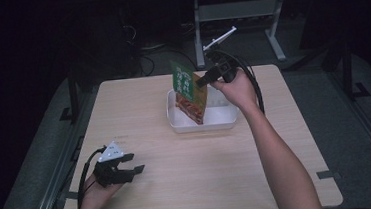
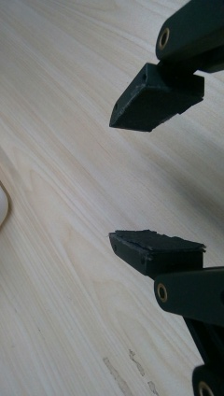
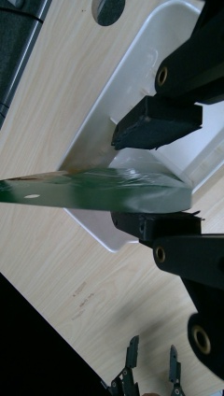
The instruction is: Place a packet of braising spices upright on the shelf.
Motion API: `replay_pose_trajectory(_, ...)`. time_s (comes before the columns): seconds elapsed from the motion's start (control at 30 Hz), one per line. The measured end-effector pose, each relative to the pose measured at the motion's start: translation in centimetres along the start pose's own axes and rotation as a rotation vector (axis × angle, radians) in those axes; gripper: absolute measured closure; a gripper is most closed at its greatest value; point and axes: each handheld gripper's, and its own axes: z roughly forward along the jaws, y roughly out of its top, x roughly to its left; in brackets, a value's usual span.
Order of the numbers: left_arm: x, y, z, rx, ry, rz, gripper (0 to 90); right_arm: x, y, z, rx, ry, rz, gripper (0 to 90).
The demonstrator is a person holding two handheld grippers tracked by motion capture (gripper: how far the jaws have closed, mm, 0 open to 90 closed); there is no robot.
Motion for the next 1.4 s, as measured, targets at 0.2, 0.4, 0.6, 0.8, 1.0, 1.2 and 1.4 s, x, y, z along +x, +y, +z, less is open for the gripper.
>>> replay_pose_trajectory(0.2,0.0,0.0,0.0,0.003,0.001,0.001,38.2,-0.3,-0.8,-0.2,-0.001,0.003,0.012,56.2)
replay_pose_trajectory(0.4,0.0,0.0,0.0,0.003,0.001,0.001,38.1,-0.3,-1.1,-0.3,0.002,0.011,0.007,55.5)
replay_pose_trajectory(0.6,0.0,0.0,0.0,0.003,0.001,0.001,38.1,-0.2,-1.7,-0.4,0.010,0.026,0.001,53.3)
replay_pose_trajectory(0.8,0.0,0.0,0.0,0.005,0.000,0.000,38.0,-0.1,-2.6,-0.6,0.015,0.034,0.000,51.9)
replay_pose_trajectory(1.0,-0.1,0.0,0.0,0.007,-0.001,-0.002,38.0,-0.2,-3.7,-1.0,0.018,0.045,-0.005,50.5)
replay_pose_trajectory(1.2,-0.1,0.0,0.1,0.008,-0.001,-0.003,37.9,-0.3,-5.1,-1.7,0.013,0.057,-0.008,49.2)
replay_pose_trajectory(1.4,-0.1,0.0,0.1,0.014,-0.002,0.001,37.9,-0.7,-6.7,-2.2,0.008,0.069,0.002,48.3)
